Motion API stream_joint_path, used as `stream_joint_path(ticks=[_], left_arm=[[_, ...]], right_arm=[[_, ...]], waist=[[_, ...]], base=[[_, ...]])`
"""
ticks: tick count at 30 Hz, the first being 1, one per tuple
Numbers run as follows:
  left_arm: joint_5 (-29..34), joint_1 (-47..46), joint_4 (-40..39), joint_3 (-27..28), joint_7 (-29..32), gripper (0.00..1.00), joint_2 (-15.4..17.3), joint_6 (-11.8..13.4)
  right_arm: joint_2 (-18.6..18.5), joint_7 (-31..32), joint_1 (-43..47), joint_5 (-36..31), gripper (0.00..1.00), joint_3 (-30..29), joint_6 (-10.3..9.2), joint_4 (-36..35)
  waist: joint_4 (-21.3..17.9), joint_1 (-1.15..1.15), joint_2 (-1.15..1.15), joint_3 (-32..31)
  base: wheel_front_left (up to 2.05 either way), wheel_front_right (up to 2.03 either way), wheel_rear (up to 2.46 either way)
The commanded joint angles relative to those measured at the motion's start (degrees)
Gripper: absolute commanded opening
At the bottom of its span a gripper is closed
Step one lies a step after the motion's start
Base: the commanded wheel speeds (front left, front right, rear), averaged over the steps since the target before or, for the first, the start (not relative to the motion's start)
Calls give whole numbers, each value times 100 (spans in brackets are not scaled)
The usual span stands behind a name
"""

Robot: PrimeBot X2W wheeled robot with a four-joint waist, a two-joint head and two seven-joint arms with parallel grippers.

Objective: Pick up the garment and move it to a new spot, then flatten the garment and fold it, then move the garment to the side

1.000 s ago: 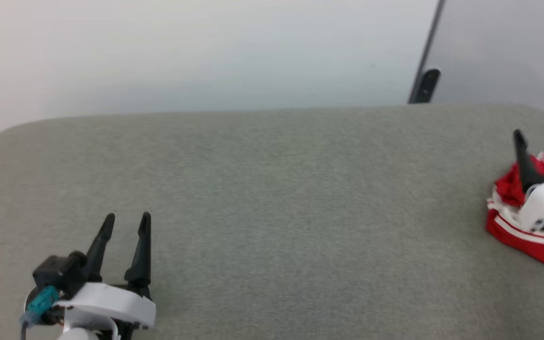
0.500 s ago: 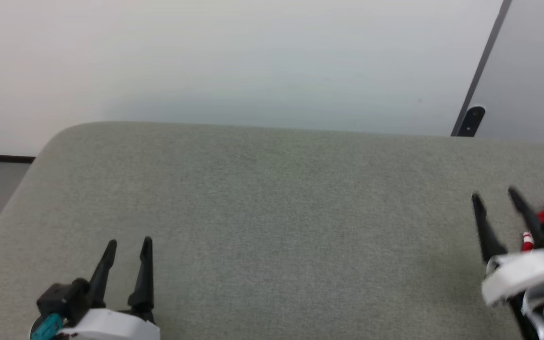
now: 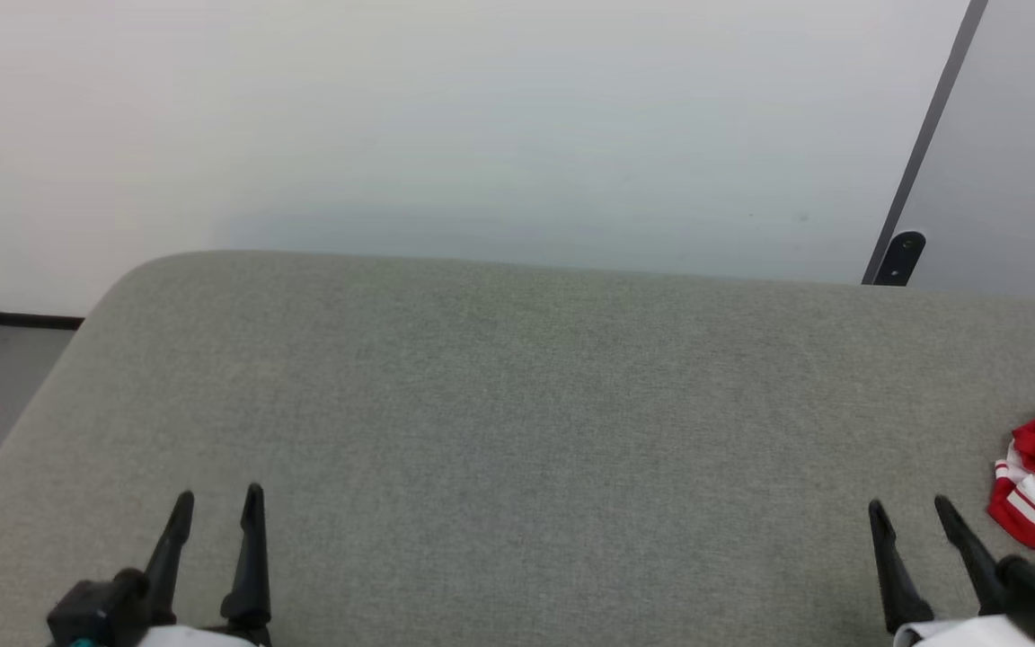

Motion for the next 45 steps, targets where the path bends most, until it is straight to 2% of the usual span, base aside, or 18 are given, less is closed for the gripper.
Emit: stream_joint_path(ticks=[1,12,29,38,45], left_arm=[[99,69,-39,32,-5,100,-18,-28],[369,146,-113,139,-5,100,-126,-63],[415,208,188,-31,-5,100,-173,-86],[340,226,288,-334,-5,100,32,-85],[69,323,246,-220,-5,100,78,-86]], right_arm=[[36,-24,108,-15,100,-52,-7,-19],[152,-25,183,-153,100,-294,-7,-158],[57,-25,65,-220,100,-451,-7,-151],[4,-25,82,-215,100,-515,-7,-122],[22,-25,147,-224,100,-513,-7,-99]], waist=[[-21,0,0,-8],[-146,0,0,4],[-341,0,0,26],[-424,0,0,40],[-365,0,0,26]], base=[[0,0,0],[0,0,0],[0,0,0],[0,0,0],[0,0,0]])
